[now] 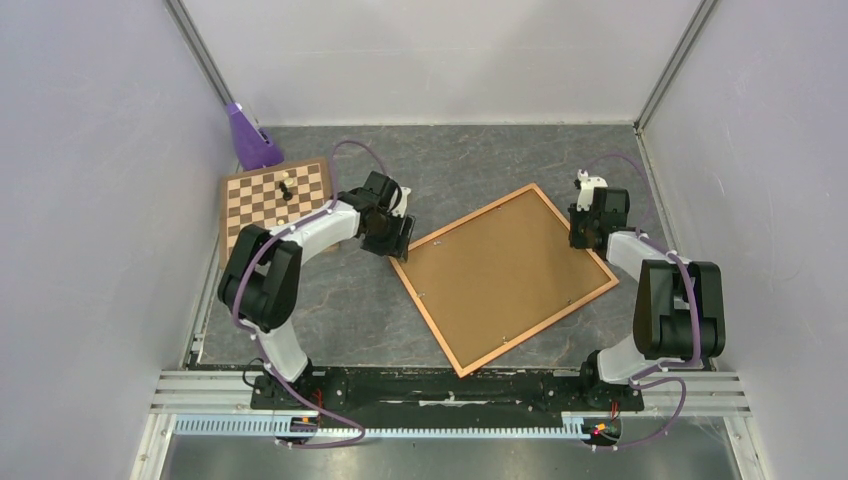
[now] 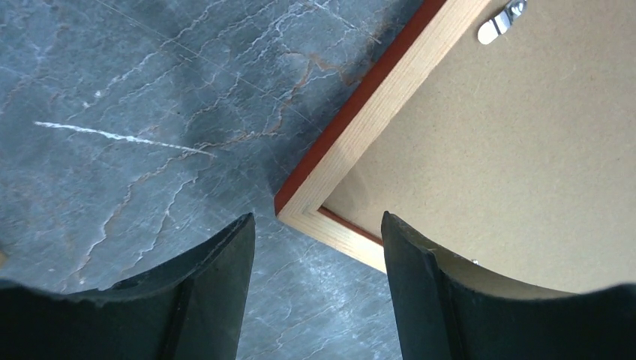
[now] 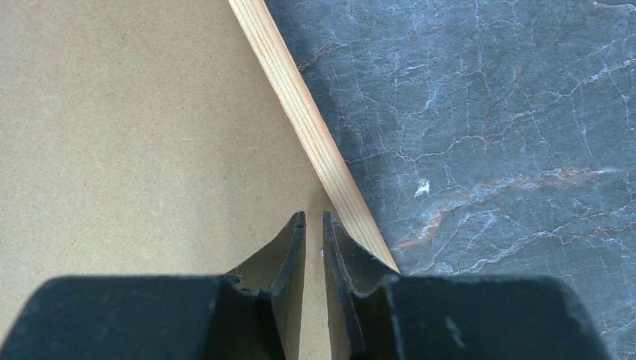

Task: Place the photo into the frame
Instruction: Adjust the photo frame at the center of the board.

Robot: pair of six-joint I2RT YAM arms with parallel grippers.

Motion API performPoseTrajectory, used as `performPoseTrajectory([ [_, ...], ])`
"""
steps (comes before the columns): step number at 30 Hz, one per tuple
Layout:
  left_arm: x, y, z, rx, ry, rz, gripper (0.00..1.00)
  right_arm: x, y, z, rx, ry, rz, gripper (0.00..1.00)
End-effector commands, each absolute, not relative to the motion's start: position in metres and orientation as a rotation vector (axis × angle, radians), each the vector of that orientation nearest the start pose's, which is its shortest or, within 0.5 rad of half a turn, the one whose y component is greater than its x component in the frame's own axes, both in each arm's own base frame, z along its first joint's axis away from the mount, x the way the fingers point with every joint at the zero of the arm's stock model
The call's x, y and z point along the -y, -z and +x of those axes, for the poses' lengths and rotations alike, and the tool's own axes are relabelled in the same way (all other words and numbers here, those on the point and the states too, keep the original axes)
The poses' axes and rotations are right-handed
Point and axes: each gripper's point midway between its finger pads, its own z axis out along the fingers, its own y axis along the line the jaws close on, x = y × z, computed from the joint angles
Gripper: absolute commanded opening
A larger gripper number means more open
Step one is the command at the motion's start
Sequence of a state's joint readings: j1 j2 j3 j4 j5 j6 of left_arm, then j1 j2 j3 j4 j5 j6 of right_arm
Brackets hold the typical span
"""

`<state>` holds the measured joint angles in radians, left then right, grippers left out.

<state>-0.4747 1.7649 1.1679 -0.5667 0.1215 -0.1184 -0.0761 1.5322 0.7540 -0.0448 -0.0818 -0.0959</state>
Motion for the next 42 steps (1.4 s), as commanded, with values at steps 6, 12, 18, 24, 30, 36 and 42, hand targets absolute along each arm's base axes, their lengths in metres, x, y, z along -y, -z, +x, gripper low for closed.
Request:
performPoseTrajectory([
  [6,0.208,-0.007,0.304,-2.826,0.478,0.411,0.62,0.016,-0.059,0.376,-2.306,-0.031,-0.063,0.19],
  [12,0.207,-0.001,0.306,-2.836,0.468,0.439,0.47,0.016,-0.077,0.380,-2.254,-0.008,-0.116,0.24],
  [18,0.207,-0.009,0.324,-2.800,0.449,0.523,0.30,-0.013,-0.109,0.390,-2.121,-0.075,-0.306,0.41],
  [24,0.213,-0.020,0.351,-2.714,0.421,0.681,0.21,-0.097,-0.130,0.388,-1.964,-0.189,-0.641,0.51],
  [30,0.217,-0.036,0.383,-2.592,0.352,0.863,0.21,-0.198,-0.126,0.376,-1.838,-0.396,-0.892,0.51],
  [36,0.226,-0.048,0.411,-2.476,0.324,1.004,0.21,-0.264,-0.116,0.367,-1.735,-0.533,-1.007,0.47],
  [42,0.232,-0.046,0.411,-2.471,0.376,1.017,0.22,-0.306,-0.100,0.357,-1.712,-0.608,-1.050,0.43],
])
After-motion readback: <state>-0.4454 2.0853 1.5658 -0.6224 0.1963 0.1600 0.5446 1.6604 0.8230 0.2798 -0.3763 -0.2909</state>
